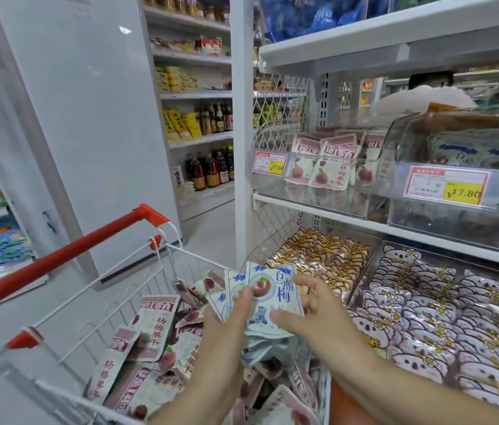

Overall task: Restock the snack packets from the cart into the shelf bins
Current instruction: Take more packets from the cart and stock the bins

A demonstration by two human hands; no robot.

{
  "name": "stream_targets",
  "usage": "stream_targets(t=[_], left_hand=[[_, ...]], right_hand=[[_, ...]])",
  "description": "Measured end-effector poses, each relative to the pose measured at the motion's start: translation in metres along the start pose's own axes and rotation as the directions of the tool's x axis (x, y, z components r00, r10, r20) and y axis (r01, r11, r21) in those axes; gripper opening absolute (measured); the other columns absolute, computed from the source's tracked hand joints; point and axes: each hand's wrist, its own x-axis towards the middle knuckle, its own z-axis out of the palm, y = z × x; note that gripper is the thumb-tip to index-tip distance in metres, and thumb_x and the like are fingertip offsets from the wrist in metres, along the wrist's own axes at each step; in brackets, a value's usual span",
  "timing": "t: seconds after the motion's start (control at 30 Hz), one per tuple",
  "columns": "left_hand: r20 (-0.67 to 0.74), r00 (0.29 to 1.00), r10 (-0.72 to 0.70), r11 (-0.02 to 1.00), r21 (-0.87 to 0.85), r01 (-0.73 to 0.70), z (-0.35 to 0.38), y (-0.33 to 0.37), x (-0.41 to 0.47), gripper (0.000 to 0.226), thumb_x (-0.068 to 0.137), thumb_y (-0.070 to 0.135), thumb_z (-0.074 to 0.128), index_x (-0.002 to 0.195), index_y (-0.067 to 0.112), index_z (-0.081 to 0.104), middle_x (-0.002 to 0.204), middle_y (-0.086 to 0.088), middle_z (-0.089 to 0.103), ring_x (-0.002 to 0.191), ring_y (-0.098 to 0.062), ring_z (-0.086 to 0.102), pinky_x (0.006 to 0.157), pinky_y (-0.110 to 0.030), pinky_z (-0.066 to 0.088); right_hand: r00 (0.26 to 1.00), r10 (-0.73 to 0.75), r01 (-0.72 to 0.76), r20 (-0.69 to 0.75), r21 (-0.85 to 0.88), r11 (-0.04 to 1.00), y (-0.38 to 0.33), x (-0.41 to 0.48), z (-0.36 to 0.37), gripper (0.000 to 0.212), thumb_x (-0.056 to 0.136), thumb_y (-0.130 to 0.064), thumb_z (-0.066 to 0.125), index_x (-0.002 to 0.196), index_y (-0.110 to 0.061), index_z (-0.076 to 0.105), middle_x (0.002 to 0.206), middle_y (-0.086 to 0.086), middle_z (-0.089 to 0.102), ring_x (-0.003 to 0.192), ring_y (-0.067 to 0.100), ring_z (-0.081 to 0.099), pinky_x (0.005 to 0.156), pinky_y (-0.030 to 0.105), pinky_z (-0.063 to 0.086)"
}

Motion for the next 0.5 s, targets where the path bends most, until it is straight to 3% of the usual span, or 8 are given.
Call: stream_targets(t=[0.1, 0.17, 0.23, 0.3, 0.37, 0.43, 0.5], left_hand=[[0.025, 0.999, 0.024, 0.997, 0.068, -0.026, -0.005, 0.001, 0.002, 0.066, 0.078, 0.024, 0.083, 0.134, 0.026, 0.048, 0.120, -0.006, 0.073, 0.102, -0.029, 0.074, 0.091, -0.052, 0.057], [0.016, 0.998, 0.055, 0.983, 0.175, -0.056, -0.006, 0.004, 0.003, 0.076, 0.069, 0.026, 0.087, 0.132, 0.030, 0.046, 0.118, -0.001, 0.074, 0.101, -0.024, 0.074, 0.087, -0.046, 0.059], [0.020, 0.994, 0.105, 0.945, 0.311, -0.106, -0.004, 0.004, 0.004, 0.088, 0.062, 0.033, 0.092, 0.136, 0.034, 0.043, 0.119, 0.007, 0.073, 0.104, -0.017, 0.073, 0.087, -0.040, 0.059], [0.042, 0.983, 0.177, 0.919, 0.352, -0.180, 0.001, 0.007, 0.002, 0.069, 0.071, 0.020, 0.089, 0.125, 0.036, 0.049, 0.104, 0.012, 0.076, 0.092, -0.007, 0.074, 0.071, -0.023, 0.059], [0.069, 0.966, 0.250, 0.884, 0.391, -0.256, 0.007, 0.017, 0.000, 0.068, 0.073, 0.015, 0.089, 0.121, 0.039, 0.048, 0.102, 0.013, 0.075, 0.087, 0.000, 0.073, 0.065, -0.014, 0.055], [0.131, 0.940, 0.316, 0.829, 0.444, -0.341, 0.011, 0.029, 0.001, 0.080, 0.066, 0.026, 0.093, 0.124, 0.049, 0.043, 0.110, 0.017, 0.073, 0.096, 0.002, 0.070, 0.079, -0.020, 0.055], [0.208, 0.920, 0.332, 0.780, 0.488, -0.392, 0.021, 0.045, -0.003, 0.087, 0.067, 0.030, 0.093, 0.128, 0.056, 0.036, 0.111, 0.029, 0.070, 0.101, 0.005, 0.068, 0.088, -0.025, 0.052]], right_hand=[[0.997, -0.058, 0.063, 0.055, -0.084, 0.994, -0.005, -0.005, -0.007, 0.084, 0.075, -0.006, 0.085, 0.138, -0.036, 0.038, 0.095, 0.003, 0.075, 0.087, 0.022, 0.074, 0.087, 0.049, 0.058], [0.983, -0.110, 0.128, 0.145, -0.117, 0.985, -0.013, -0.009, -0.012, 0.097, 0.075, -0.004, 0.085, 0.142, -0.043, 0.027, 0.092, -0.002, 0.076, 0.080, 0.015, 0.074, 0.075, 0.034, 0.059], [0.969, -0.141, 0.177, 0.203, -0.170, 0.969, -0.022, -0.013, -0.017, 0.101, 0.075, -0.002, 0.084, 0.142, -0.045, 0.021, 0.084, -0.010, 0.076, 0.067, 0.001, 0.068, 0.061, 0.015, 0.050], [0.962, -0.163, 0.216, 0.219, -0.247, 0.945, -0.036, -0.016, -0.024, 0.097, 0.075, -0.008, 0.085, 0.141, -0.043, 0.023, 0.078, -0.011, 0.074, 0.059, -0.003, 0.063, 0.057, 0.011, 0.045], [0.951, -0.219, 0.290, 0.219, -0.382, 0.877, -0.053, -0.015, -0.037, 0.092, 0.072, -0.033, 0.087, 0.140, -0.047, 0.027, 0.087, -0.009, 0.071, 0.067, 0.001, 0.064, 0.066, 0.021, 0.052], [0.937, -0.283, 0.348, 0.203, -0.511, 0.786, -0.075, -0.009, -0.056, 0.089, 0.064, -0.057, 0.084, 0.135, -0.056, 0.029, 0.110, -0.014, 0.063, 0.088, 0.000, 0.063, 0.084, 0.032, 0.055], [0.927, -0.273, 0.372, 0.256, -0.546, 0.751, -0.105, -0.005, -0.072, 0.092, 0.062, -0.060, 0.084, 0.134, -0.061, 0.027, 0.127, -0.017, 0.056, 0.105, -0.005, 0.061, 0.093, 0.032, 0.054]])
